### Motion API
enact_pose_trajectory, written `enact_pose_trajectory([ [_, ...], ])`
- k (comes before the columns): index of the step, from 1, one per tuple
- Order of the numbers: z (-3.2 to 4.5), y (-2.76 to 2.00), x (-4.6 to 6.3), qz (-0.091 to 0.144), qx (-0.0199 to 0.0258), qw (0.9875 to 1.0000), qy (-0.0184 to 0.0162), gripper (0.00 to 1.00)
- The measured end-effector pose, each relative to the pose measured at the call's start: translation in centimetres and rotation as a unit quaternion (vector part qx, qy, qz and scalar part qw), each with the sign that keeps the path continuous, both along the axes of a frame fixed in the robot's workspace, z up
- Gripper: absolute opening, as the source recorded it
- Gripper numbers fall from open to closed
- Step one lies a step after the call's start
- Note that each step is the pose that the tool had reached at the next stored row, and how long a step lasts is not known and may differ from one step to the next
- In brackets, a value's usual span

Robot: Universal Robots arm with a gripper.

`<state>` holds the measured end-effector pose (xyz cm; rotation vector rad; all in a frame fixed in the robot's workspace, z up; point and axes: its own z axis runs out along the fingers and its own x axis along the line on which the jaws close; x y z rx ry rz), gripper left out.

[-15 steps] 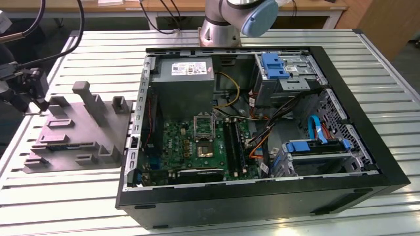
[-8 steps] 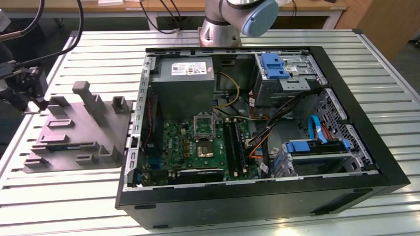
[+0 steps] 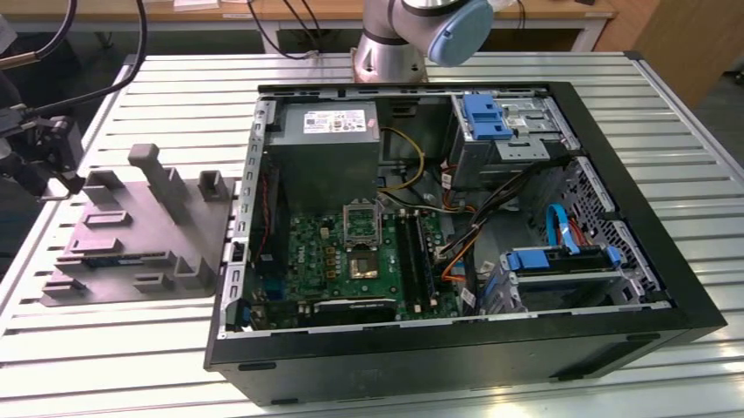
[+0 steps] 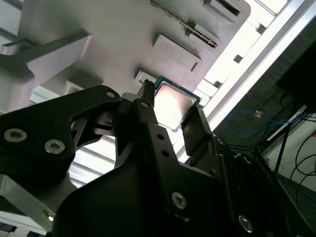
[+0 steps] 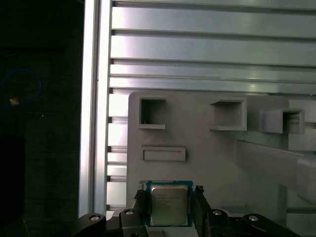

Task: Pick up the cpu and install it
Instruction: 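Pick up the cpu and move it towards the insertion slot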

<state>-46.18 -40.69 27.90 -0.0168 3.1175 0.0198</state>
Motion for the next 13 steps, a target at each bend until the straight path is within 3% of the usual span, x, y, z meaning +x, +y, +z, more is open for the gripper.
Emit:
enact_pose_trajectory([
  [13, 0.42, 0.00, 0.00, 0.000, 0.0000, 1.0000, -0.0001, 0.47],
])
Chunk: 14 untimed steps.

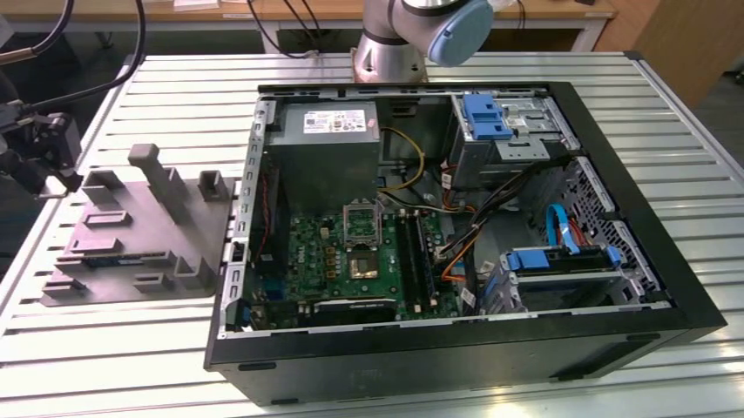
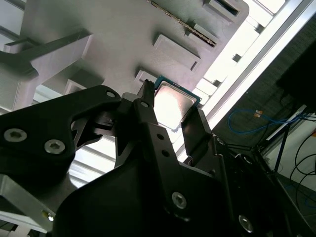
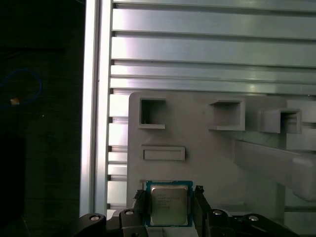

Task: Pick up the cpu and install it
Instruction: 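Pick up the cpu and move it towards the insertion slot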

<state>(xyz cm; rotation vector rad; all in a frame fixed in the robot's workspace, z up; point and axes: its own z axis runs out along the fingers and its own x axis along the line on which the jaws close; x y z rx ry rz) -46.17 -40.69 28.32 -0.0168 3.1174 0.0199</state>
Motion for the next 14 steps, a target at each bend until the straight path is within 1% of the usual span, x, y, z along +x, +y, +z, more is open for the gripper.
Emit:
enact_pose_trajectory([
  [14, 0.34, 0.00, 0.00, 0.000, 0.0000, 1.0000, 0.0000, 0.47],
])
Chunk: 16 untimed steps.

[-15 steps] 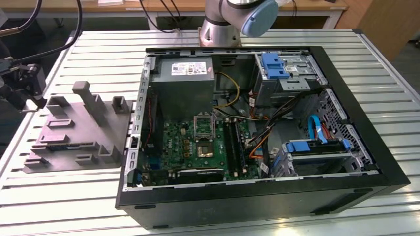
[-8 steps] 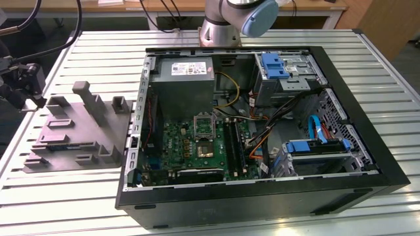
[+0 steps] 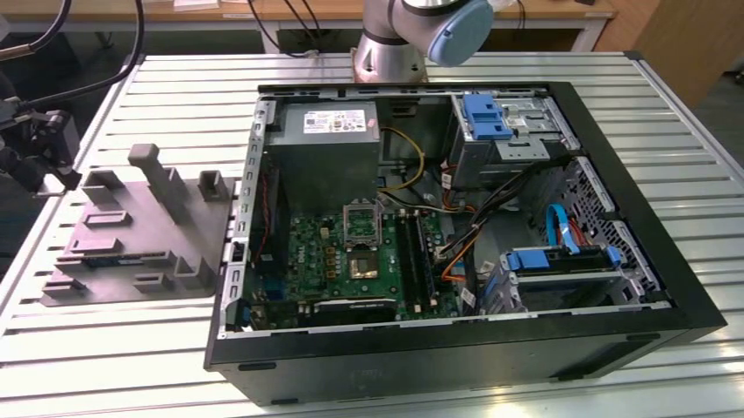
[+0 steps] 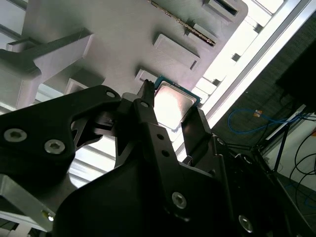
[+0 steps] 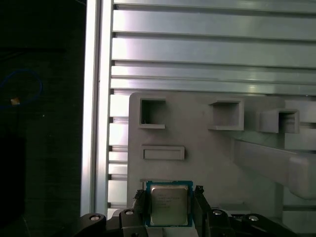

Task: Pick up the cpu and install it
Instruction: 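Pick up the cpu and move it towards the insertion slot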

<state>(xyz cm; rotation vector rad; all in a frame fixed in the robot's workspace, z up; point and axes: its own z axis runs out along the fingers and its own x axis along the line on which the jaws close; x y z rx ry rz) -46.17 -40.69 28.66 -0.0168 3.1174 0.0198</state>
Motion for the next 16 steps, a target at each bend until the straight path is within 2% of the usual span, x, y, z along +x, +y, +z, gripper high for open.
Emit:
enact_pose_trajectory([
  [16, 0.39, 0.00, 0.00, 0.000, 0.0000, 1.0000, 0.0001, 0.47],
])
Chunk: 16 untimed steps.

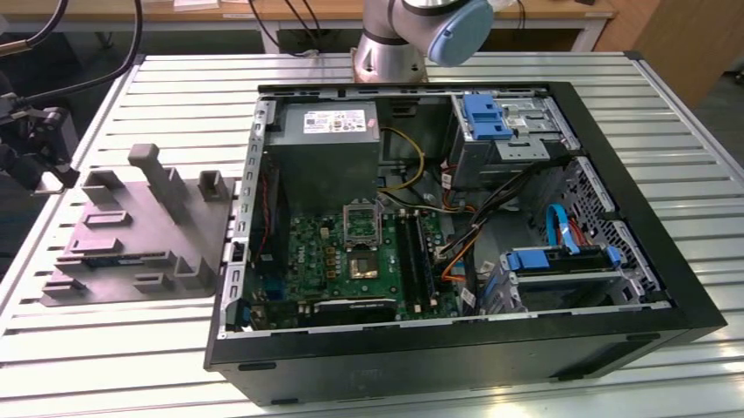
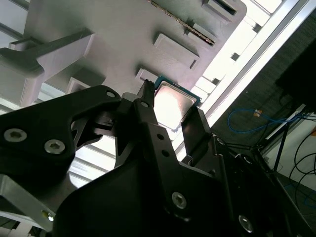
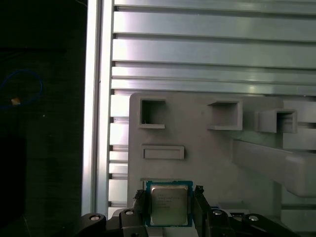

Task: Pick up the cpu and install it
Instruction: 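Pick up the cpu and move it towards the insertion slot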

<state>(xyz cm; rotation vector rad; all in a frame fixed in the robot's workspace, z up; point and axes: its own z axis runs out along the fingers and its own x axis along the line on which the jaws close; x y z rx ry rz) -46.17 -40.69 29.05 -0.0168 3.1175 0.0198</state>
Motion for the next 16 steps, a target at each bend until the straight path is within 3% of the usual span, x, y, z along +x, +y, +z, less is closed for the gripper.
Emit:
enact_pose_trajectory([
  [16, 0.75, 0.00, 0.00, 0.000, -0.0002, 1.0000, 0.0000, 0.47],
])
